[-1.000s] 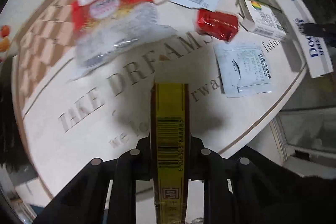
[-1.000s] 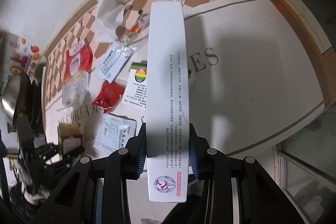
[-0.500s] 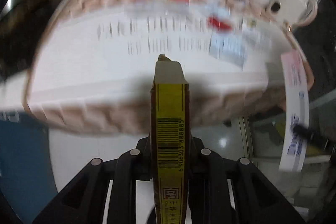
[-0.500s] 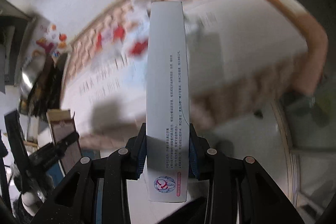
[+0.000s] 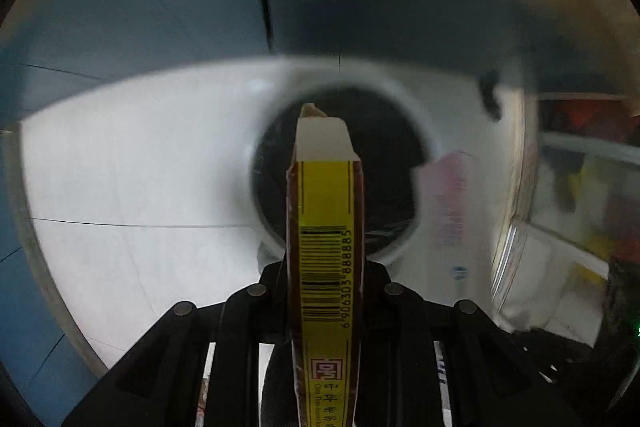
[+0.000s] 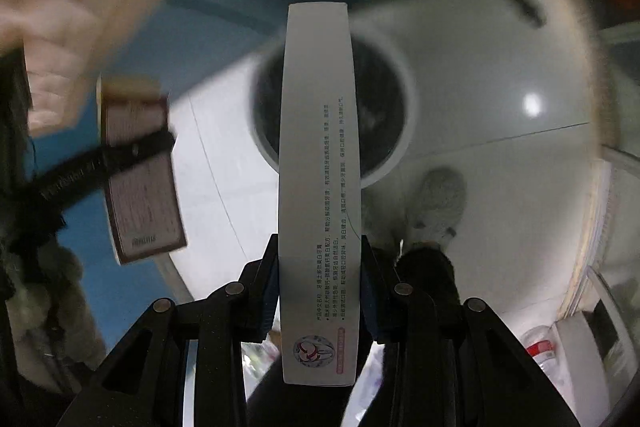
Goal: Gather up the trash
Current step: 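Carry both boxes over the floor bin and open both tools to drop them, then grasp the rainbow-logo medicine box with the right tool while the left tool reaches for a sachet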
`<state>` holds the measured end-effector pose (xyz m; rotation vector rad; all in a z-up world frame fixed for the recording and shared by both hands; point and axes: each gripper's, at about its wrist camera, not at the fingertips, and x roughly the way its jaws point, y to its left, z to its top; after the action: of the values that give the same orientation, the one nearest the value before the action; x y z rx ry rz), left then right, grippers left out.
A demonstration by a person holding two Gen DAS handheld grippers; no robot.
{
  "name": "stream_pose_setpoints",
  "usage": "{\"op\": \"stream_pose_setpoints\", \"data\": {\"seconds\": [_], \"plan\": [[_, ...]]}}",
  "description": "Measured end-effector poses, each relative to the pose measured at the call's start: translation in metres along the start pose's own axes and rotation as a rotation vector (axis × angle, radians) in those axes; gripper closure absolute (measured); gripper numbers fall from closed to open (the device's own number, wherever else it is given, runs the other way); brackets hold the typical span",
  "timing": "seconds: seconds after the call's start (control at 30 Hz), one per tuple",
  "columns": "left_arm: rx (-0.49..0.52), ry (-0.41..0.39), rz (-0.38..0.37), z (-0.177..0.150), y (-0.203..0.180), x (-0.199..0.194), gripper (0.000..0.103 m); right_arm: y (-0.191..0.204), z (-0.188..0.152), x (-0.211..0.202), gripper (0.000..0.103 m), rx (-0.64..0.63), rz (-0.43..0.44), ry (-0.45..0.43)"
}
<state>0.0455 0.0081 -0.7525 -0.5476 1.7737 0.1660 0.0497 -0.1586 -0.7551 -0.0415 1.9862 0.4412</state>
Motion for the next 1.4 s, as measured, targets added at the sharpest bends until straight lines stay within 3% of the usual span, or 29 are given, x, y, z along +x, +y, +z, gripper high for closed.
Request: {"op": "stream_pose_setpoints", "data": {"seconds": [0.07, 0.17, 0.2, 0.23, 0.3, 0.33, 0.43, 0.7, 1.0, 1.4], "plan": [[0.003, 0.058, 0.013, 0.012, 0.004, 0.038, 0.080, -0.007, 0.020, 0.050, 0.067, -0.039, -0.027, 0.073], [-0.013, 0.040, 0.034, 0.027, 0.012, 0.067, 0.054, -0.023, 0.043, 0.099, 0.065, -0.036, -0.053, 0.145], [-0.019, -0.002, 0.060, 0.030, 0.016, 0.066, 0.031, -0.027, 0.050, 0.108, 0.060, -0.033, -0.065, 0.154], [-0.018, -0.020, 0.077, 0.029, 0.019, 0.064, 0.010, -0.029, 0.051, 0.112, 0.044, -0.037, -0.072, 0.142], [-0.032, -0.030, 0.067, 0.026, 0.026, 0.061, 0.000, -0.029, 0.055, 0.111, 0.021, -0.054, -0.083, 0.117], [-0.041, -0.038, 0.057, 0.024, 0.029, 0.057, 0.000, -0.029, 0.056, 0.107, 0.014, -0.058, -0.098, 0.095], [-0.036, -0.068, 0.120, 0.016, 0.035, 0.040, 0.000, -0.027, 0.054, 0.092, 0.000, -0.080, -0.157, 0.034], [-0.056, -0.161, 0.197, -0.029, 0.036, -0.034, 0.000, 0.004, 0.032, 0.026, 0.000, -0.143, -0.302, -0.173], [-0.130, -0.224, 0.180, -0.082, 0.009, -0.135, 0.000, 0.028, -0.016, -0.072, 0.000, -0.132, -0.277, -0.255], [-0.048, -0.301, 0.193, -0.152, -0.039, -0.284, 0.000, 0.083, -0.113, -0.259, 0.000, -0.187, -0.278, -0.412]]}}
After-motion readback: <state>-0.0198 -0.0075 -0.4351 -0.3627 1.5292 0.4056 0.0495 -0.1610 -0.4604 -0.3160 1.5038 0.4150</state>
